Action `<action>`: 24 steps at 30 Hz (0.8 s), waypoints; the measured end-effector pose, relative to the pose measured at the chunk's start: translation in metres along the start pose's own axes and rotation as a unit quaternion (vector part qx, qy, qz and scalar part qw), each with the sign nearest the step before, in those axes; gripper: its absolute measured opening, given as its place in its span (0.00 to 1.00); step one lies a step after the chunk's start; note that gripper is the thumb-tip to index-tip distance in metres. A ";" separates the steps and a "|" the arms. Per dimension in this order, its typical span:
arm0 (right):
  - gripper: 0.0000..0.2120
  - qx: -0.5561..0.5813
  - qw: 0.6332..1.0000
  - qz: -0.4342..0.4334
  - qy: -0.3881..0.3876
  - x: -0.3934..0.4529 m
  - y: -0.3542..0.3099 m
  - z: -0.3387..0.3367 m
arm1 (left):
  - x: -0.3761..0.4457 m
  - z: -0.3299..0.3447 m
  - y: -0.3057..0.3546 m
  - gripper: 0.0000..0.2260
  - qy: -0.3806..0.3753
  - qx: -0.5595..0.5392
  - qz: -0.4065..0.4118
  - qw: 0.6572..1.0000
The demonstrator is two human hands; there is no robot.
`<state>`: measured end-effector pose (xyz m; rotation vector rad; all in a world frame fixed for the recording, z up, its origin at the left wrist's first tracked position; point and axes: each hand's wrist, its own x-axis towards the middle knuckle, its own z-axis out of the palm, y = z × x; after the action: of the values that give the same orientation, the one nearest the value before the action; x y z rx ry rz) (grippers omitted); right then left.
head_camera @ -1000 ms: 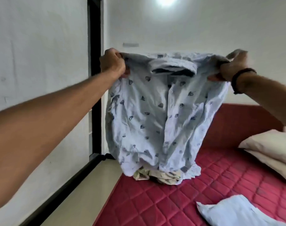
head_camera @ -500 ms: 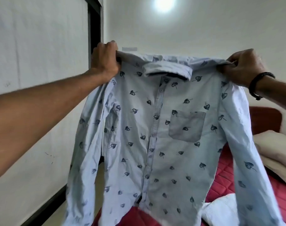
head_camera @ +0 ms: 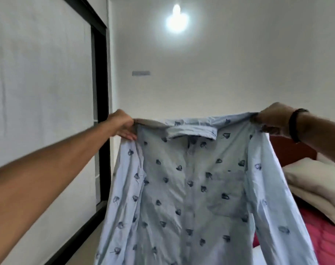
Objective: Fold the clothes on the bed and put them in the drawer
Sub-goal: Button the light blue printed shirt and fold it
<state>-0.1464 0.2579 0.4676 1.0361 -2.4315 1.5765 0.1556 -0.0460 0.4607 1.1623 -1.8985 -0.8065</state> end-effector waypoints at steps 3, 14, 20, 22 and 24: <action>0.10 0.058 0.997 0.036 0.019 0.008 0.033 -0.015 | 0.018 0.055 -0.003 0.06 -0.031 -0.057 0.013 0.998; 0.25 -0.261 0.852 -0.205 0.405 0.024 0.071 -0.121 | 0.089 0.228 0.179 0.15 0.058 -0.178 0.091 0.978; 0.21 -0.340 0.783 -0.460 0.245 -0.080 0.101 -0.027 | 0.121 0.262 0.103 0.15 0.074 -0.229 0.010 0.971; 0.18 -0.340 0.768 -0.522 0.148 -0.113 0.124 0.020 | 0.116 0.274 0.049 0.18 0.040 -0.191 0.050 0.979; 0.29 -0.306 0.789 -0.528 0.077 -0.142 0.145 0.072 | 0.107 0.284 -0.004 0.19 -0.018 -0.139 0.109 0.984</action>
<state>-0.0973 0.3053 0.2638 1.5576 -1.4757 0.4212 -0.1154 -0.1093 0.3399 0.7608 -1.8322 -0.9400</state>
